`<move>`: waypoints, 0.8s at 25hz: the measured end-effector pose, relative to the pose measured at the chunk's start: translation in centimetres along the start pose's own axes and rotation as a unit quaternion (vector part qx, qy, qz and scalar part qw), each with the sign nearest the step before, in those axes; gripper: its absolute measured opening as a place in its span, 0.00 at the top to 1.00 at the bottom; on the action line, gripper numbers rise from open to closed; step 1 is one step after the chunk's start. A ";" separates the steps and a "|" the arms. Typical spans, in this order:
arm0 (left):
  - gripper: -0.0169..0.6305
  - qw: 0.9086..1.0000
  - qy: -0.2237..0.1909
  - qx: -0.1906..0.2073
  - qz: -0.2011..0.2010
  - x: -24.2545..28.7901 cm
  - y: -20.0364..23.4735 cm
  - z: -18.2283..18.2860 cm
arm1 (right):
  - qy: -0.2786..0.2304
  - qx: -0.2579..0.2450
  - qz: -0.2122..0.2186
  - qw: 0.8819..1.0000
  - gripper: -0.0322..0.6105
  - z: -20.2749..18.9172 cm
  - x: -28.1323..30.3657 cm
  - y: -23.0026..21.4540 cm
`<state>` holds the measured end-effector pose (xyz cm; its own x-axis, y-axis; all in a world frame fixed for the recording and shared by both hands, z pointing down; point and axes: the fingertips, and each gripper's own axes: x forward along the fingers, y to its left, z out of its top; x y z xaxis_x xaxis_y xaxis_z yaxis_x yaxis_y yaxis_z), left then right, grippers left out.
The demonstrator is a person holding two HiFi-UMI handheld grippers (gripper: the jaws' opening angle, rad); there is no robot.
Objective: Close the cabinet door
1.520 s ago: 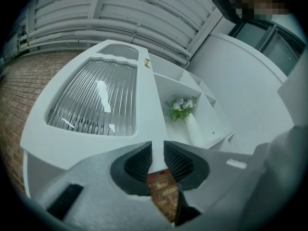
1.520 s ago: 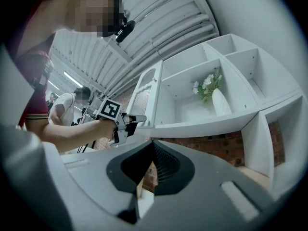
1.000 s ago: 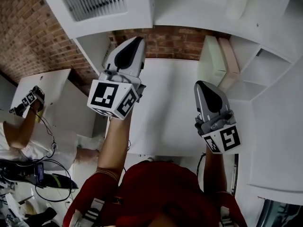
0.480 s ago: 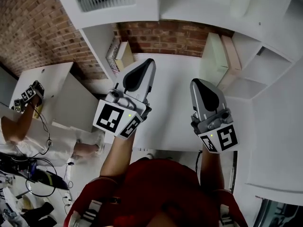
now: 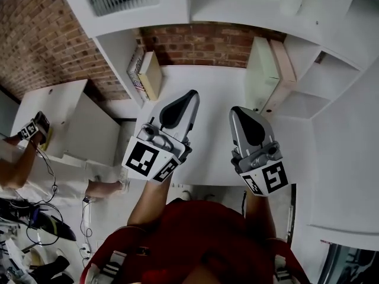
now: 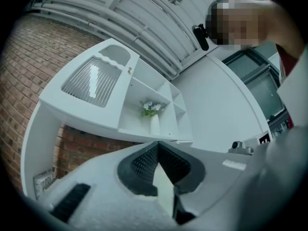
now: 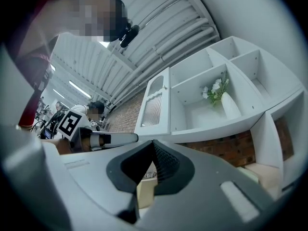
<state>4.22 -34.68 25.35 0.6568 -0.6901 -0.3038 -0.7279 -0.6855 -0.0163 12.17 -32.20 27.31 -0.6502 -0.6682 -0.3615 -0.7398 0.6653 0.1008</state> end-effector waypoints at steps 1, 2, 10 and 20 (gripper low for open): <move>0.97 1.000 0.001 0.001 0.000 0.0 -0.1 -0.1 | 0.001 0.000 0.000 1.000 0.93 -0.1 -0.1 0.0; 0.97 1.000 0.001 0.002 0.000 0.1 -0.2 -0.3 | 0.001 0.000 0.000 1.000 0.93 -0.3 -0.2 0.0; 0.97 1.000 0.007 0.003 0.003 -0.3 -0.1 -0.7 | 0.011 -0.001 -0.004 1.000 0.93 -1.1 -0.2 0.1; 0.97 1.000 0.006 0.001 0.000 -1.0 -0.1 -0.8 | 0.018 -0.003 0.000 1.000 0.93 -1.4 -0.3 1.1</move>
<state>3.81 -34.07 26.39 0.6589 -0.6933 -0.2920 -0.7284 -0.6849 -0.0174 11.28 -31.77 28.82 -0.6558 -0.6801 -0.3277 -0.7409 0.6631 0.1065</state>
